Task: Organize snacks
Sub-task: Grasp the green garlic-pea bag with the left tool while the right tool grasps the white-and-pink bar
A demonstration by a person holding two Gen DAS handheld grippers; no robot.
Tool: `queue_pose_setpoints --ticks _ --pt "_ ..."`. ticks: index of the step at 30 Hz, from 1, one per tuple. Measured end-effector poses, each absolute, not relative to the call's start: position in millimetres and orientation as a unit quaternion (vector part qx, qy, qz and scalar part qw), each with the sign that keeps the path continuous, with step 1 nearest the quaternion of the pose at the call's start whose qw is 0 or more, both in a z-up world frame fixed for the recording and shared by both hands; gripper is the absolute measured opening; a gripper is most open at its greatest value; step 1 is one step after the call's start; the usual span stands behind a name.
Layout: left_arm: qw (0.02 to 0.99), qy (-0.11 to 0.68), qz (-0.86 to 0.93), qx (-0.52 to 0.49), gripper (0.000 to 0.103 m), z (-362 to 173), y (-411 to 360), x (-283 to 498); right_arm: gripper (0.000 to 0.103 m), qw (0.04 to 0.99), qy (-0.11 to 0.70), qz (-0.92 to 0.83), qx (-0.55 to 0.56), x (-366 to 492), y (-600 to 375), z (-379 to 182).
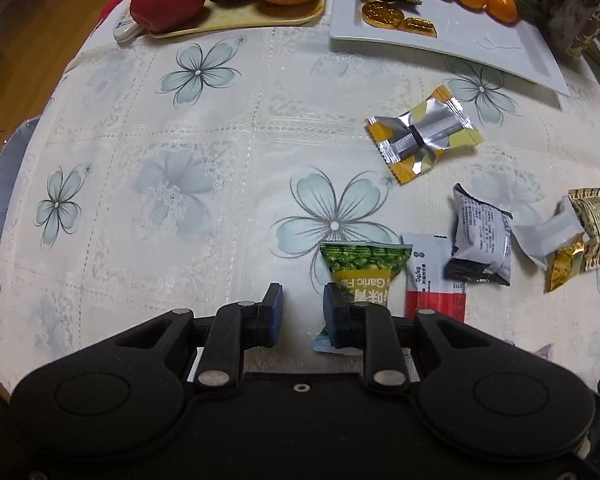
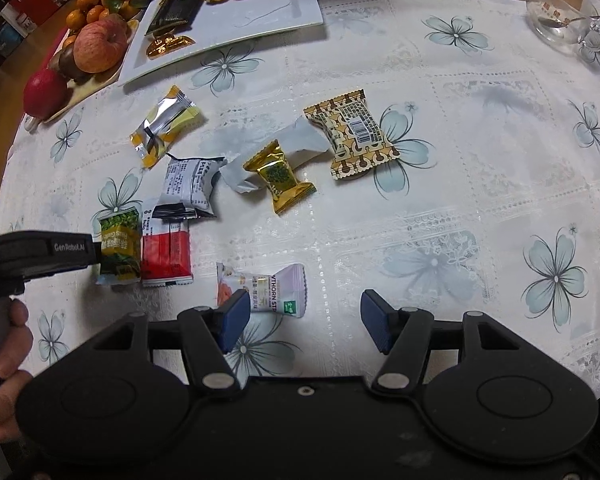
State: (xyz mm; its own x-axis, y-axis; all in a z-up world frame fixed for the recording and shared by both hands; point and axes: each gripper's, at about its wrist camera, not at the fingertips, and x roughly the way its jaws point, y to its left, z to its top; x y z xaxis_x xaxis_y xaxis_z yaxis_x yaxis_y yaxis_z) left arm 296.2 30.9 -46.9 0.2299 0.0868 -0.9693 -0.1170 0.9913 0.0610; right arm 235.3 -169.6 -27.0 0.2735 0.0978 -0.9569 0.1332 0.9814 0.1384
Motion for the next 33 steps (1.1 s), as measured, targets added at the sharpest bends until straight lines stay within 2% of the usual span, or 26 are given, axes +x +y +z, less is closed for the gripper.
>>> queue_pose_setpoints --ticks 8,17,25,29,33 --pt "0.791 0.607 0.068 -0.048 0.033 -32.0 44.6 292.1 0.067 0.785 0.606 -0.012 0.129 246.7 -157.7 -36.0" --pt "0.793 0.603 0.045 -0.072 0.033 -26.2 45.2 290.6 0.074 0.781 0.613 -0.029 0.112 254.0 -143.0 -53.7" --pt "0.793 0.603 0.019 -0.081 0.033 -25.7 39.5 291.7 0.075 0.787 0.611 -0.041 0.076 255.9 -128.1 -66.3" --pt "0.795 0.601 0.011 -0.079 0.033 -26.1 34.7 291.5 0.062 0.792 0.607 -0.037 0.058 255.3 -124.1 -64.8" --pt "0.798 0.598 0.006 -0.072 0.033 -27.5 29.7 291.6 0.056 0.791 0.608 -0.032 0.057 255.0 -126.9 -63.3"
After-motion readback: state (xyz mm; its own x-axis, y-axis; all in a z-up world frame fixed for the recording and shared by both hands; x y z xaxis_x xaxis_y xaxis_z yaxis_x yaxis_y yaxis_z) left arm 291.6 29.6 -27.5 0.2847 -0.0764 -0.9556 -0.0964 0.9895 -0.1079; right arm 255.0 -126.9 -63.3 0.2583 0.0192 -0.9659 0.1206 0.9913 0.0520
